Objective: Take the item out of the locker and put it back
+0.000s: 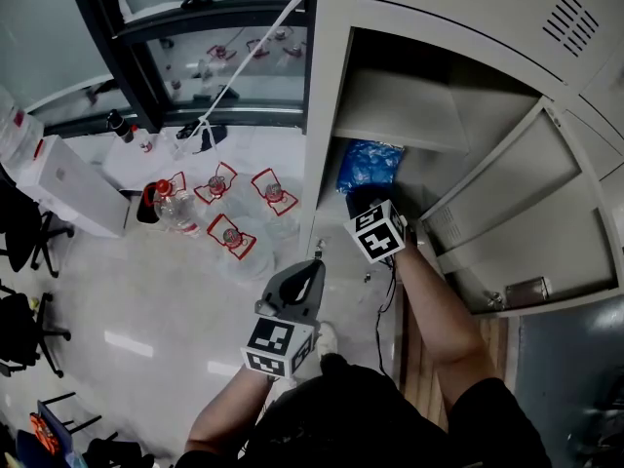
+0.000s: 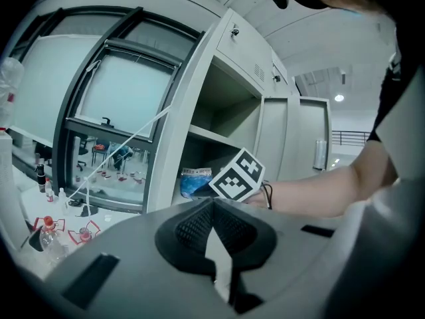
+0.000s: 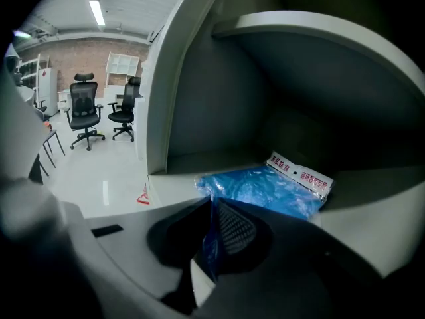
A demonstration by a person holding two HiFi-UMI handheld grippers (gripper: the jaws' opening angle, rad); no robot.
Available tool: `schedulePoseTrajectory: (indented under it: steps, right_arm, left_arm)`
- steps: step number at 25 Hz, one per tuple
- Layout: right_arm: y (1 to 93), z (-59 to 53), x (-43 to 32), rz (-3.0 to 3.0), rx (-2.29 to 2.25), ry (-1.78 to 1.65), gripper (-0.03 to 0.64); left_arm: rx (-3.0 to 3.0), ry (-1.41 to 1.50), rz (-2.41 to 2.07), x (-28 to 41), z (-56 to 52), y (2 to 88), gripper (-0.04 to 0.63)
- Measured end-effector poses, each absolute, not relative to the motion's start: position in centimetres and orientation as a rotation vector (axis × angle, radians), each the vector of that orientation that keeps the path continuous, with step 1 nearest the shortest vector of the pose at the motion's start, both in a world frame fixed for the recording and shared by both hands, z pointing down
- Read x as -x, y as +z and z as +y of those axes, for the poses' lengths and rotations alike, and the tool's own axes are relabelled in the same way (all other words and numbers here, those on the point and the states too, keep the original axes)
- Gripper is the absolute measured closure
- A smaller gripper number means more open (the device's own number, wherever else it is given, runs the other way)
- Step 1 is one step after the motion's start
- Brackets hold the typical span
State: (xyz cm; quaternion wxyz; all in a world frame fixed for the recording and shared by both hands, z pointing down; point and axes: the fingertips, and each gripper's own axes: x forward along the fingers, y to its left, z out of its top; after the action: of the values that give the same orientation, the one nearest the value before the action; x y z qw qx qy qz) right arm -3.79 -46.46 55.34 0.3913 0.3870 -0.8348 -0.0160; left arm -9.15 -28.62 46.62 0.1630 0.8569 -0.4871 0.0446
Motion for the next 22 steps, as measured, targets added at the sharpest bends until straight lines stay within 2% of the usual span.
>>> schedulePoseTrajectory:
  steps: [22]
  right_arm:
    - [47.4,-38.1,3.6,-2.362,-1.243,0.073,0.604]
  left_arm:
    - [-2.494,0.128,-1.378,10.8,-22.5,44.5,0.592]
